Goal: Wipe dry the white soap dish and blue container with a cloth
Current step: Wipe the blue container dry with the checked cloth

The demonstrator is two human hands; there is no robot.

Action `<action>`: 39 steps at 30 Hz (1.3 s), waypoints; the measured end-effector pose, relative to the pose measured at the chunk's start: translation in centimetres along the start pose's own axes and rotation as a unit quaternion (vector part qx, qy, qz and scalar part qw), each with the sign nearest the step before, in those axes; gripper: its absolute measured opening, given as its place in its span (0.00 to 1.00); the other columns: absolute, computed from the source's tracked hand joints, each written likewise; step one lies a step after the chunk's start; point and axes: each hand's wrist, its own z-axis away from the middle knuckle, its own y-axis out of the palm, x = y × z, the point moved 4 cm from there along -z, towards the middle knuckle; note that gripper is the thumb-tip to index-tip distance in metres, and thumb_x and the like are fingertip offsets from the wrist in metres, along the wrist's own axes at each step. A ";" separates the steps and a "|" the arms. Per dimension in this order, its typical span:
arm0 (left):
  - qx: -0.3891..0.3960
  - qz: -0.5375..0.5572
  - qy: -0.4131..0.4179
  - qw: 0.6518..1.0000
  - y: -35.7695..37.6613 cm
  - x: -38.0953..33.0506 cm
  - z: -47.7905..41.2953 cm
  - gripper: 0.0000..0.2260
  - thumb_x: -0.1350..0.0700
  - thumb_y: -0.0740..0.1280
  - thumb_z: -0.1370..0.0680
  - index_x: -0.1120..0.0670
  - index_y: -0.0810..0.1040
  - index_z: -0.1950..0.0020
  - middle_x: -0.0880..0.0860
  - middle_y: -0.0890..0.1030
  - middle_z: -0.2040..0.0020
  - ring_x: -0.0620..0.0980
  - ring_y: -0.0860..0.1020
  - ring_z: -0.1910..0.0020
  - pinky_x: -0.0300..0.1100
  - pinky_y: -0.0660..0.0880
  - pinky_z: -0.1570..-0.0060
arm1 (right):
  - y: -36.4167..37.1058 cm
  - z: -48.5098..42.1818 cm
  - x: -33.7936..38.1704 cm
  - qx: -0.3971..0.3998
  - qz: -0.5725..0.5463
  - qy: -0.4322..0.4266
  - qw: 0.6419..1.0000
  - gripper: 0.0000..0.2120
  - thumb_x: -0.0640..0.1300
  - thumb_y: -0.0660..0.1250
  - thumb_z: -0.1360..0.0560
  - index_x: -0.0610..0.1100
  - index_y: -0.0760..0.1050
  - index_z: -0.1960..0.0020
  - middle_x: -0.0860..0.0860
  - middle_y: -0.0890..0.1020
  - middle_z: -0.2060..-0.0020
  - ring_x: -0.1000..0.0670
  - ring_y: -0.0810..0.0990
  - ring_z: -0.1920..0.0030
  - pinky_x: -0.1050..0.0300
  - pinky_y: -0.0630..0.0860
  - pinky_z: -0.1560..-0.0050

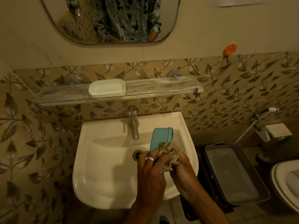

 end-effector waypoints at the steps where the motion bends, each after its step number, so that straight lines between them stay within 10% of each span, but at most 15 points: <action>1: 0.002 -0.003 0.001 1.000 -0.2 -0.2 -0.8 0.23 0.65 0.66 0.30 0.47 0.75 0.38 0.50 0.76 0.40 0.51 0.69 0.43 0.48 0.79 0.51 | 0.0 0.0 0.0 0.002 0.030 -0.007 1.000 0.14 0.37 0.56 0.20 0.40 0.76 0.38 0.42 0.83 0.46 0.45 0.82 0.44 0.52 0.79 0.44; 4: 0.027 -0.052 -0.005 0.998 -1.0 -0.4 -4.3 0.17 0.52 0.65 0.28 0.49 0.78 0.40 0.55 0.79 0.44 0.54 0.71 0.44 0.48 0.76 0.52 | -0.2 -0.6 -0.4 0.029 0.126 -0.009 0.992 0.15 0.46 0.60 0.21 0.46 0.75 0.36 0.45 0.83 0.45 0.44 0.81 0.43 0.49 0.78 0.44; 8: 0.055 -0.011 -0.080 0.995 -2.6 2.2 -9.8 0.18 0.62 0.66 0.26 0.49 0.77 0.38 0.53 0.78 0.41 0.53 0.72 0.42 0.46 0.72 0.45 | -0.2 -0.5 -1.1 0.077 0.192 -0.010 0.978 0.26 0.61 0.64 0.28 0.49 0.73 0.35 0.46 0.84 0.47 0.47 0.83 0.47 0.57 0.78 0.53; 11: 0.012 0.103 -0.141 0.985 -6.3 3.5 -11.5 0.14 0.64 0.64 0.23 0.47 0.78 0.43 0.47 0.79 0.48 0.40 0.75 0.51 0.30 0.72 0.51 | -0.6 -0.4 -0.3 0.025 0.205 -0.058 0.977 0.10 0.42 0.61 0.22 0.44 0.79 0.45 0.50 0.85 0.53 0.53 0.82 0.52 0.61 0.76 0.59; 14: -0.031 0.162 -0.191 0.968 -9.6 3.9 -10.6 0.11 0.60 0.61 0.20 0.45 0.75 0.44 0.39 0.77 0.54 0.31 0.75 0.55 0.21 0.67 0.60 | -1.4 -0.9 0.2 -0.058 0.184 -0.047 0.980 0.17 0.30 0.55 0.22 0.42 0.79 0.57 0.51 0.84 0.62 0.56 0.80 0.61 0.64 0.74 0.63; 23: -0.069 0.314 -0.348 0.880 -9.2 6.2 -5.1 0.10 0.58 0.60 0.19 0.44 0.76 0.47 0.50 0.82 0.49 0.48 0.80 0.48 0.44 0.76 0.48 | 1.2 -2.6 1.5 -0.128 0.043 -0.051 0.990 0.33 0.69 0.58 0.33 0.40 0.81 0.52 0.39 0.84 0.56 0.38 0.83 0.54 0.43 0.78 0.52; 39: -0.090 0.316 -0.312 0.892 -8.5 3.2 -4.3 0.11 0.58 0.60 0.19 0.49 0.75 0.39 0.47 0.81 0.46 0.39 0.80 0.49 0.34 0.77 0.54 | 3.8 -3.8 3.8 -0.121 0.018 -0.189 0.974 0.17 0.57 0.57 0.30 0.45 0.68 0.67 0.54 0.74 0.72 0.52 0.75 0.67 0.58 0.71 0.66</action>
